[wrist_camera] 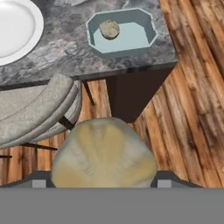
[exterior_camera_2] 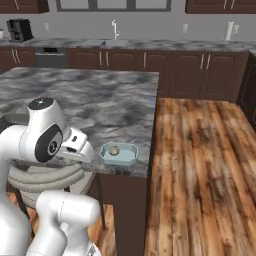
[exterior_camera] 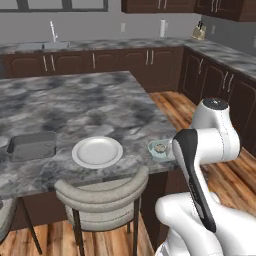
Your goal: Place two dumplings into each of the tupperware containers and then place the containers in the fridge.
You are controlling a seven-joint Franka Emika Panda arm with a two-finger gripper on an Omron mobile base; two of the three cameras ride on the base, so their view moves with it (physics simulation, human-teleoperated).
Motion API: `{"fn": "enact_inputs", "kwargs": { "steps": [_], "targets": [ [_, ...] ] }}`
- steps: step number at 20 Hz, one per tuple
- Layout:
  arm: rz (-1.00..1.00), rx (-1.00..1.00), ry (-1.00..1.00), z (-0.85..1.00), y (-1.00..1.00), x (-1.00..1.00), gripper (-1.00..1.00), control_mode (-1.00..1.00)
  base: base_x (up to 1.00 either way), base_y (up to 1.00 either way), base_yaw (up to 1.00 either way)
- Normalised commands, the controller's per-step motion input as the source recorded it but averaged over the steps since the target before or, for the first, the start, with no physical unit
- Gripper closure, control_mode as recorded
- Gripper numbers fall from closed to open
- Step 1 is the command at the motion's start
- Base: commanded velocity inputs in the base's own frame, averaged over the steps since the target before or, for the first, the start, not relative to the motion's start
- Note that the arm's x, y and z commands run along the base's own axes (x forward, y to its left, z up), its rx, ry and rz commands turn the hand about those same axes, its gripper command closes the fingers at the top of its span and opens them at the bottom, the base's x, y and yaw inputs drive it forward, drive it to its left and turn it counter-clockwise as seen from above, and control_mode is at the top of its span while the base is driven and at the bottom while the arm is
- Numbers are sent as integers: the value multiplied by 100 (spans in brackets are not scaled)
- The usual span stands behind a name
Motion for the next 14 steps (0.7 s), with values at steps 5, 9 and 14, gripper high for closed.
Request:
{"fn": "enact_inputs", "kwargs": {
  "steps": [5,9,14],
  "targets": [
    [0,0,0,0,0,0,100,100,51,-62,0],
    [0,0,0,0,0,0,100,100,73,-33,0],
    [0,0,0,0,0,0,100,100,35,-48,0]
  ]
}}
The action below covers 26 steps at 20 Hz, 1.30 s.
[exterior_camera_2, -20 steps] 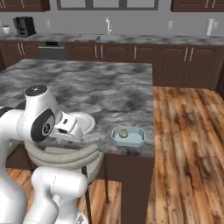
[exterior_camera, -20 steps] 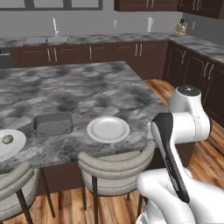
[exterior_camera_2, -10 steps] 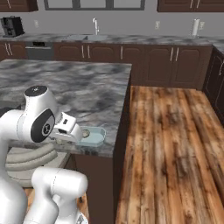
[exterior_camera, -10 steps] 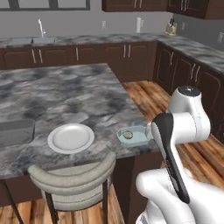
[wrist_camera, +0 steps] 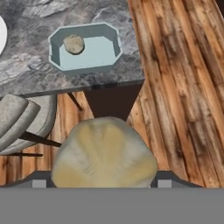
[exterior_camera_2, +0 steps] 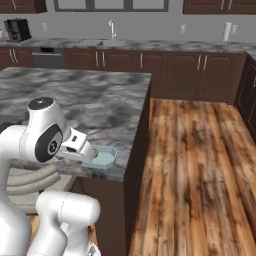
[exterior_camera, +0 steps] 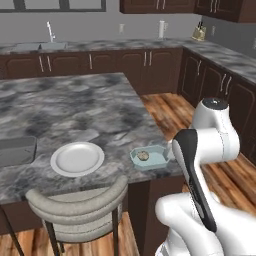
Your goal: Place two dumplings into each of the tupperware containers and then place the containers in the fridge.
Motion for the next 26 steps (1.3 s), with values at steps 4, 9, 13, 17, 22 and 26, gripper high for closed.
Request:
{"fn": "enact_inputs", "kwargs": {
  "steps": [4,9,13,17,22,26],
  "targets": [
    [0,0,0,0,0,0,100,100,-4,-62,-2],
    [0,0,0,0,0,0,100,100,51,-21,0],
    [0,0,0,0,0,0,100,100,60,-16,0],
    [0,0,0,0,0,0,100,100,49,-13,0],
    [0,0,0,-59,49,72,100,-100,0,0,0],
    [0,2,0,-67,53,87,100,-100,0,0,0]
  ]
}}
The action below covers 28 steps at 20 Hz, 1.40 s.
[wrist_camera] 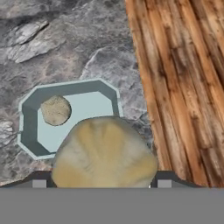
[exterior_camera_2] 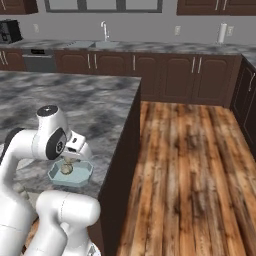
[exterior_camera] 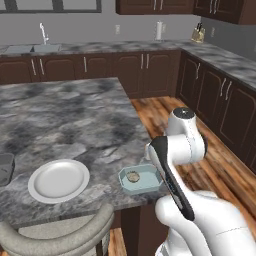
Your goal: Place two dumplings into each of the tupperware containers and then place the containers in the fridge.
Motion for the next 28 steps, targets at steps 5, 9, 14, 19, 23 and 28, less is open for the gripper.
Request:
{"fn": "enact_inputs", "kwargs": {
  "steps": [5,9,14,19,23,28],
  "targets": [
    [0,2,0,-80,42,53,100,-100,0,0,0],
    [0,0,0,-57,9,24,100,-100,0,0,0],
    [0,0,1,-33,1,14,100,-100,0,0,0],
    [0,0,1,-25,19,34,100,-100,0,0,0],
    [0,3,10,-17,-3,27,100,-100,0,0,0],
    [0,1,7,-27,-23,1,100,-100,0,0,0]
  ]
}}
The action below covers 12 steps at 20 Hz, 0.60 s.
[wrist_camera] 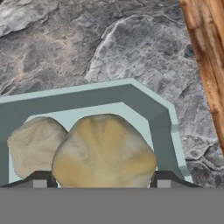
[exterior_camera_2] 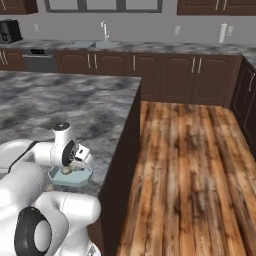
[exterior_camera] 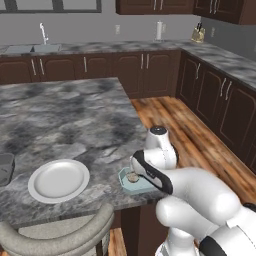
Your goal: Place two dumplings into each of the tupperware containers and then place the containers in the fridge.
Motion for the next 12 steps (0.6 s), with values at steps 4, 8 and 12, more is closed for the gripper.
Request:
{"fn": "enact_inputs", "kwargs": {
  "steps": [4,8,12],
  "targets": [
    [0,0,1,-28,-10,-3,100,-100,0,0,0],
    [0,0,2,-14,0,-4,100,-100,0,0,0],
    [0,0,2,-6,0,-4,-100,-100,0,0,0]
  ]
}}
